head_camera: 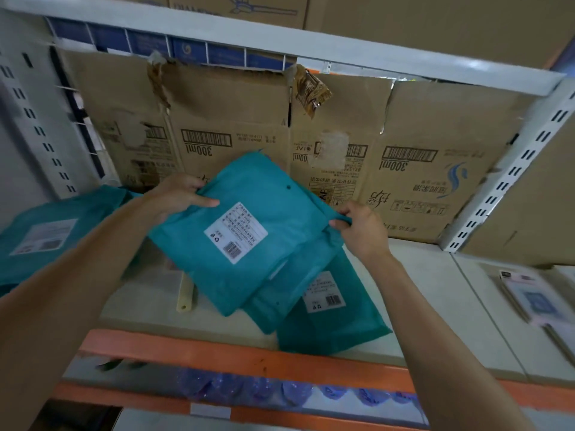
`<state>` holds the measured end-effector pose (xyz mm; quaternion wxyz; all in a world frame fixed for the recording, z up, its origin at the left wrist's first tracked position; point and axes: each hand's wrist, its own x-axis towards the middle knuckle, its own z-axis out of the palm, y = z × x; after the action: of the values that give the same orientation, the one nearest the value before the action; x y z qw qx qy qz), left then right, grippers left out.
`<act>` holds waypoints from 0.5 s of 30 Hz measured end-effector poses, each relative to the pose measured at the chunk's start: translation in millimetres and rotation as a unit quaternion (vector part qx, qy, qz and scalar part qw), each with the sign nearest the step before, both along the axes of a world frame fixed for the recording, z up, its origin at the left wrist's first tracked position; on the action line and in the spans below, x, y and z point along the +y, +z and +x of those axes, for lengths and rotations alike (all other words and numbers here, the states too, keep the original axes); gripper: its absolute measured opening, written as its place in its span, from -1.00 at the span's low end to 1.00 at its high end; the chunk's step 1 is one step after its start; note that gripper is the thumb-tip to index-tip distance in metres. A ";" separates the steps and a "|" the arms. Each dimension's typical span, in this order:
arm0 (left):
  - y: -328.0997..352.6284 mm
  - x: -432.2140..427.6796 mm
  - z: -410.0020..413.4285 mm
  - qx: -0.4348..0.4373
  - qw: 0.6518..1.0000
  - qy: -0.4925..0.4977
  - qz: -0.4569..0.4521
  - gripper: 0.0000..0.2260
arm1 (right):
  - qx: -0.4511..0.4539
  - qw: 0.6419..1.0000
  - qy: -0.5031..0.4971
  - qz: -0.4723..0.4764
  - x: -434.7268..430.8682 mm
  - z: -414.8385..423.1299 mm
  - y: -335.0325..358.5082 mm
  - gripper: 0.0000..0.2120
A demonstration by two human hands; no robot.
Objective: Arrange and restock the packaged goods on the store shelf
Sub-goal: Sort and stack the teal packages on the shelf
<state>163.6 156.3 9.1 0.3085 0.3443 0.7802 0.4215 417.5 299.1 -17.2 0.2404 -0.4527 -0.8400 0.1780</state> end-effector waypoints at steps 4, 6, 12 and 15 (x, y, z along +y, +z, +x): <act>22.5 -21.9 6.1 0.104 0.993 0.001 0.048 -0.72 | 0.019 0.999 0.005 0.029 -17.0 10.7 23.6 -0.83; 33.4 -30.9 11.2 0.175 0.982 -0.014 0.066 -0.72 | 0.020 0.999 0.007 0.046 -28.3 16.6 35.3 -0.82; 56.5 -47.9 33.0 0.350 0.934 -0.030 0.061 -0.75 | 0.002 0.991 -0.015 0.130 -57.2 45.6 69.2 -0.82; 63.5 -51.3 52.8 0.360 0.929 -0.030 0.083 -0.75 | -0.004 0.988 -0.032 0.154 -65.0 65.7 81.3 -0.83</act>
<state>216.3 104.9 72.7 -0.0104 0.5210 0.7900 0.3231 483.1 234.2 64.1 0.3096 -0.4374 -0.8435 0.0372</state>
